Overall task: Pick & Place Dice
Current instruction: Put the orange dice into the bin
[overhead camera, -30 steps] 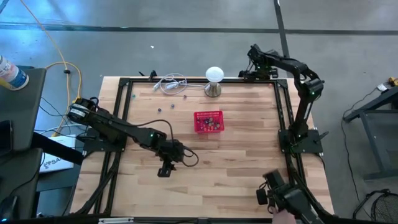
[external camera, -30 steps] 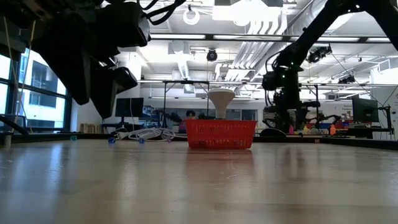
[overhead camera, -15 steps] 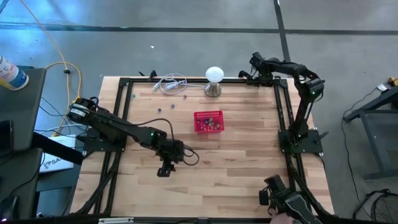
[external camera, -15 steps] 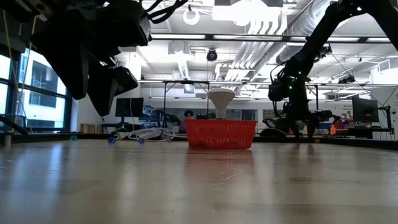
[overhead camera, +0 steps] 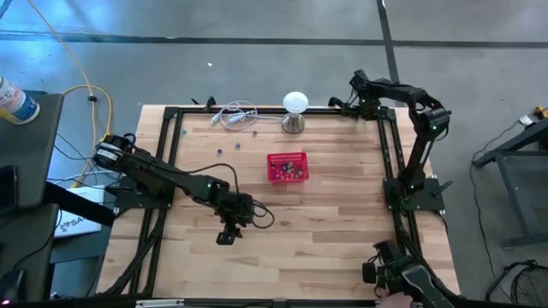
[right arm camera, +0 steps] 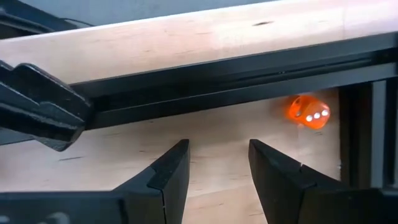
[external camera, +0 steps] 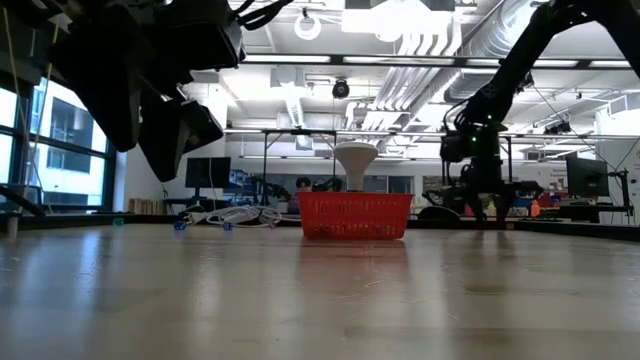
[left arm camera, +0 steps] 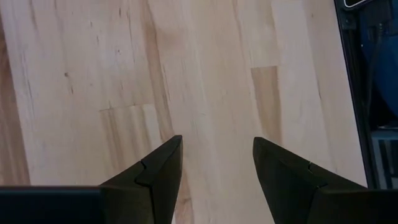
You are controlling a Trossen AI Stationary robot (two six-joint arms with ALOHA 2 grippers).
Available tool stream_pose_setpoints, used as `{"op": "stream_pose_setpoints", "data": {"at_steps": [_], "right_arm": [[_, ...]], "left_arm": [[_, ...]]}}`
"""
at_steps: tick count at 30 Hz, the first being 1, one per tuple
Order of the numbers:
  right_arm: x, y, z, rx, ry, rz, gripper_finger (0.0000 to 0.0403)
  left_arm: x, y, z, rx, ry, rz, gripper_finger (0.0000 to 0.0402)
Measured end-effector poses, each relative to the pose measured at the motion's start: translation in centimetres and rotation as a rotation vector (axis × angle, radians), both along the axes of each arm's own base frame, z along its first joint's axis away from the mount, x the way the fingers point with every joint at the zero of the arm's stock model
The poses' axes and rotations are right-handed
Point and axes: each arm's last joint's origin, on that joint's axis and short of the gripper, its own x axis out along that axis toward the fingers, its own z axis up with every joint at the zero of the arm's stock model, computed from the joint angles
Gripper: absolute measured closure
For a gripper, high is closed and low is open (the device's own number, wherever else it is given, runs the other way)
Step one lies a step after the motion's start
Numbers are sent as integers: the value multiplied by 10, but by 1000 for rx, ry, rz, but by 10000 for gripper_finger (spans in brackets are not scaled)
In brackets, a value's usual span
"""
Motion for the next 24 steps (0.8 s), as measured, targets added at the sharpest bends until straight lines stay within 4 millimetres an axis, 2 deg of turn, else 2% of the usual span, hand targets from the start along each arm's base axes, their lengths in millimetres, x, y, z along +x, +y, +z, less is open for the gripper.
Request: {"op": "stream_pose_setpoints", "data": {"at_steps": [9, 15, 24], "right_arm": [[1, 1, 4, -2, 17, 79, 248], [-1, 1, 22, -11, 21, 52, 248], [-11, -4, 23, -30, 9, -26, 253]], "left_arm": [[1, 3, 0, 20, -16, -20, 213], [3, 10, 0, 24, -19, -3, 213], [3, 11, 0, 16, -16, -7, 213]]}}
